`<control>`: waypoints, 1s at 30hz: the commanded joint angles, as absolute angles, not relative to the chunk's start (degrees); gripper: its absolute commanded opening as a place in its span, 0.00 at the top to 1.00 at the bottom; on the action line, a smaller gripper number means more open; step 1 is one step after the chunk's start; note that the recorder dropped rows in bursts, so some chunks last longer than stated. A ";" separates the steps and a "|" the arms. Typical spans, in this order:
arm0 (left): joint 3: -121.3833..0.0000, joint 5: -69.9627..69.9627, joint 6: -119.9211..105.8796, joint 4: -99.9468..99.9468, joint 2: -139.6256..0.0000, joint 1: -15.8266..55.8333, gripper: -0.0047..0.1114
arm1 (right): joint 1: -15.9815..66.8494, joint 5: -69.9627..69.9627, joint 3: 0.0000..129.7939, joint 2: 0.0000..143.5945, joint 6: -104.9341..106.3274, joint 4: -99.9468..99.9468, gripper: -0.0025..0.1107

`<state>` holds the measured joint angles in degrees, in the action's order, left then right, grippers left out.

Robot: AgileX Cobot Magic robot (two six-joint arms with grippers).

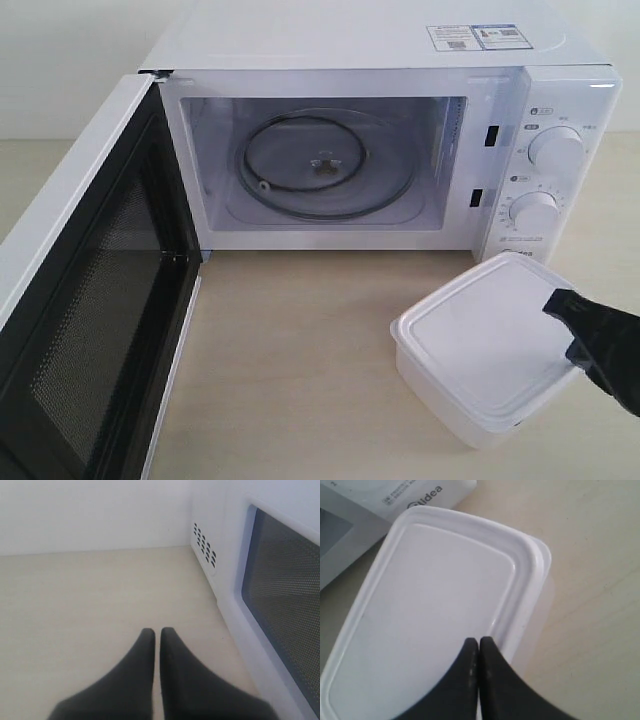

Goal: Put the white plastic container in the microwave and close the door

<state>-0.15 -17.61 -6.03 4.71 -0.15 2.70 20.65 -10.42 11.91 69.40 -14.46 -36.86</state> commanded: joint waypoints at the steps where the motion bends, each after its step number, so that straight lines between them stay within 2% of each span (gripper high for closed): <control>1: 0.00 -17.52 -5.60 5.19 0.00 2.53 0.92 | 20.05 -4.45 12.03 65.77 -9.42 -37.19 0.98; 10: 0.00 -17.52 -5.60 5.19 0.00 2.53 0.92 | 9.26 14.54 12.03 54.57 -3.02 -40.72 0.98; 21: 0.00 -17.52 -5.60 5.19 0.00 2.53 0.92 | 3.66 31.79 12.03 53.89 28.65 -67.58 0.98; 30: 0.00 -17.52 -5.60 5.19 0.00 2.53 0.92 | -3.62 45.05 12.03 53.79 42.61 -82.90 0.98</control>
